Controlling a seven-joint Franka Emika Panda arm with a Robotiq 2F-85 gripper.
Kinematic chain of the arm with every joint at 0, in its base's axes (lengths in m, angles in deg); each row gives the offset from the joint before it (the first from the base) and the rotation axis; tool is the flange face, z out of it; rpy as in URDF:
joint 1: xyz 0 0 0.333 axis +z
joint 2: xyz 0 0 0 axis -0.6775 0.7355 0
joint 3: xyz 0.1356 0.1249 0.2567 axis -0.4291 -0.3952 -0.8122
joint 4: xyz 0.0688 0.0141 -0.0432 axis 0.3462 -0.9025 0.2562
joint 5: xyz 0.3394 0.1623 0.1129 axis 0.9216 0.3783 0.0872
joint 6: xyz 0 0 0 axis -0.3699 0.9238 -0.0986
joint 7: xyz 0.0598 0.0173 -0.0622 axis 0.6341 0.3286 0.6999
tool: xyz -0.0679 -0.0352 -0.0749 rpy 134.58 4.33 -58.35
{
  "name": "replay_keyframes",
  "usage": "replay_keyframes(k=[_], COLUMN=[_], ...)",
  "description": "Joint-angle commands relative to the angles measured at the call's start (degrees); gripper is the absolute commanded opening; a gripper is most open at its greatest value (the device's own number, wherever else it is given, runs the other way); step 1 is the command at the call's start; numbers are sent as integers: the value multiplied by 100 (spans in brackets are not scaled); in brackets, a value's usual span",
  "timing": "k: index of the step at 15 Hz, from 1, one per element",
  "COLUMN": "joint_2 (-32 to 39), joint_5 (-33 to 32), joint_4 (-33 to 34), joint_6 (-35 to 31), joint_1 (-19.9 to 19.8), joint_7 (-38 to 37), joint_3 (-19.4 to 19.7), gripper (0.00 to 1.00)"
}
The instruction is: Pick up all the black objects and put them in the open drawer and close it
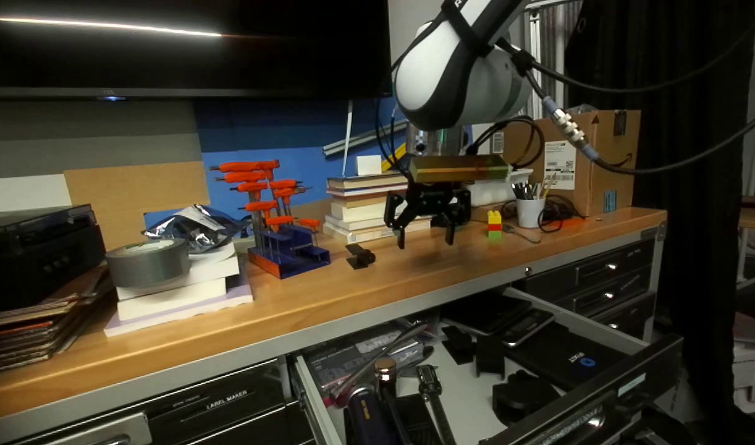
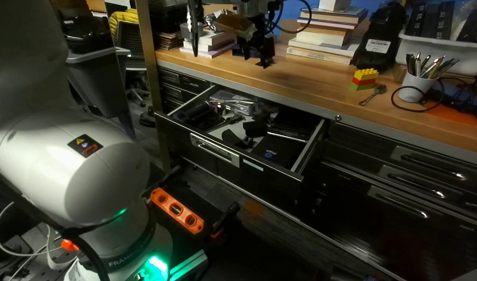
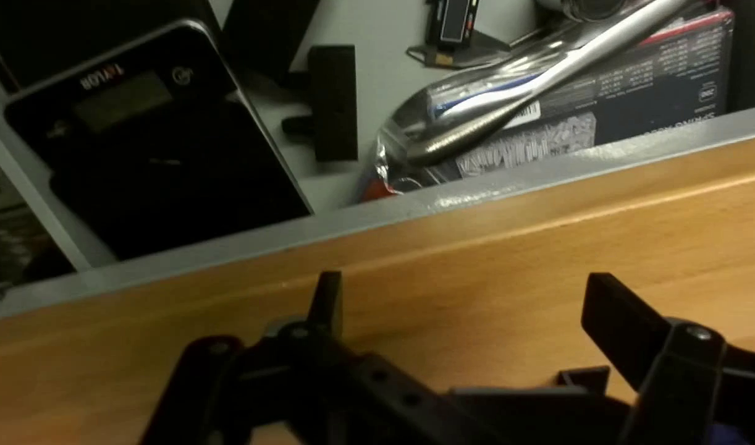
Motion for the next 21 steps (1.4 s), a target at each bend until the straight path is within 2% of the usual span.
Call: replay_keyframes(k=[1, 8, 15, 21], joint_2=[659, 1936, 2928, 3637], joint_5=[269, 1156, 1085, 1005], joint_4=[1051, 2656, 4044, 5031], joint_6=[221, 608, 1251, 1711], joint_1=[-125, -308, -334, -308], joint_7=[975, 2617, 3097, 3173], joint_3=[-185, -530, -636, -604], gripper=[100, 100, 100, 100])
